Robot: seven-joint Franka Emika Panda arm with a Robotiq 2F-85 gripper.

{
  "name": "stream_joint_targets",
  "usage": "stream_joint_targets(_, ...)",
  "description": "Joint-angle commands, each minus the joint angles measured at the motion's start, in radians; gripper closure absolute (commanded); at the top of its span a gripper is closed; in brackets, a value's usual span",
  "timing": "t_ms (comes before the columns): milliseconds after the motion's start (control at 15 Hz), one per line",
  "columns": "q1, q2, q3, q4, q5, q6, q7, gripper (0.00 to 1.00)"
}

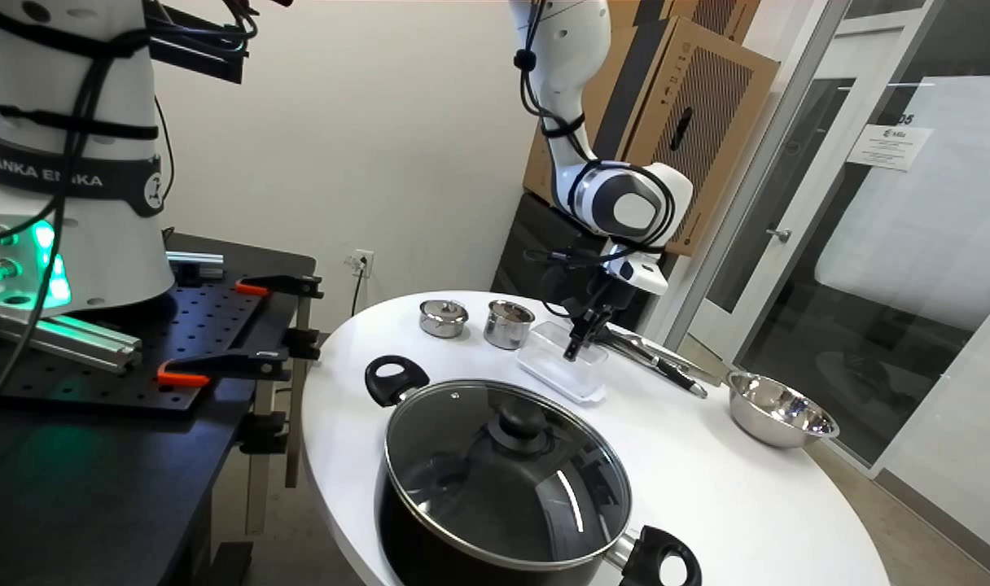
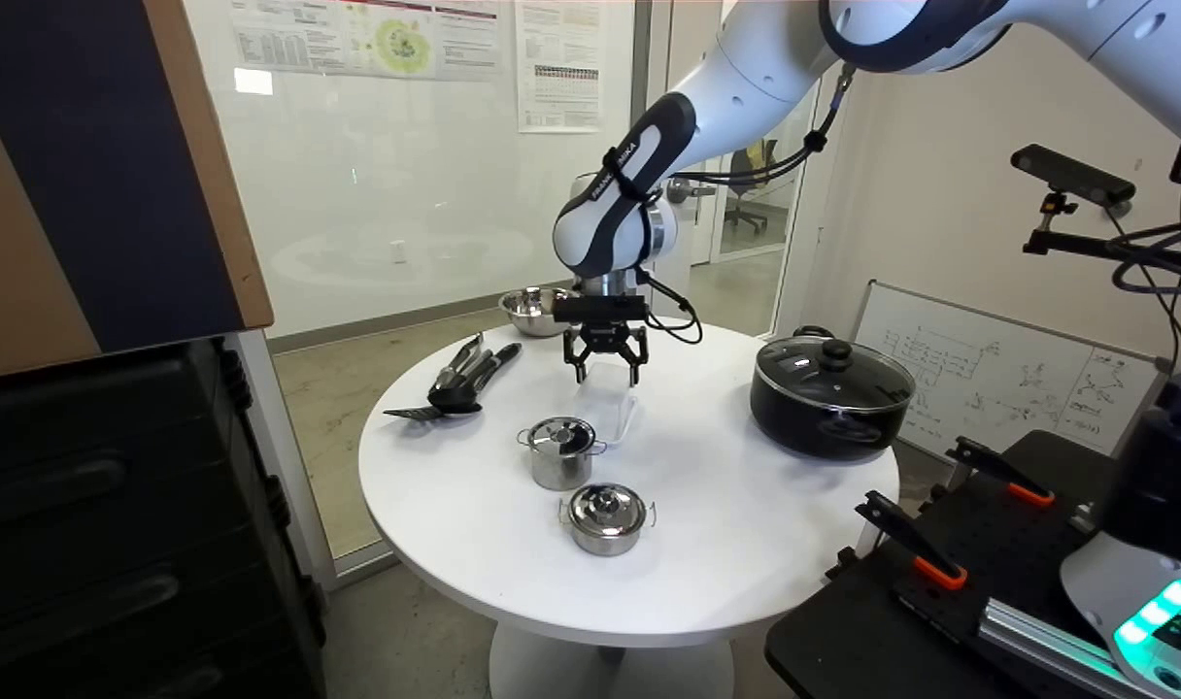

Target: Move the clear bowl on the top of the white lid

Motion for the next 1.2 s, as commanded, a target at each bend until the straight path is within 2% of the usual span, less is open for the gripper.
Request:
stream_joint_targets(0, -0.005, -0.023, -0.001, -0.025, -0.003, 0.007, -0.006, 0.0)
stream_joint_targets(600, -0.013, -0.051, 0.006, -0.045, 0.004, 0.011, -0.015, 0.0)
stream_joint_targets(867, -0.016, -0.175, 0.021, -0.151, 0.002, 0.042, -0.061, 0.0)
stream_joint_targets(1133, -0.039, -0.339, 0.044, -0.298, 0.01, 0.053, -0.166, 0.0)
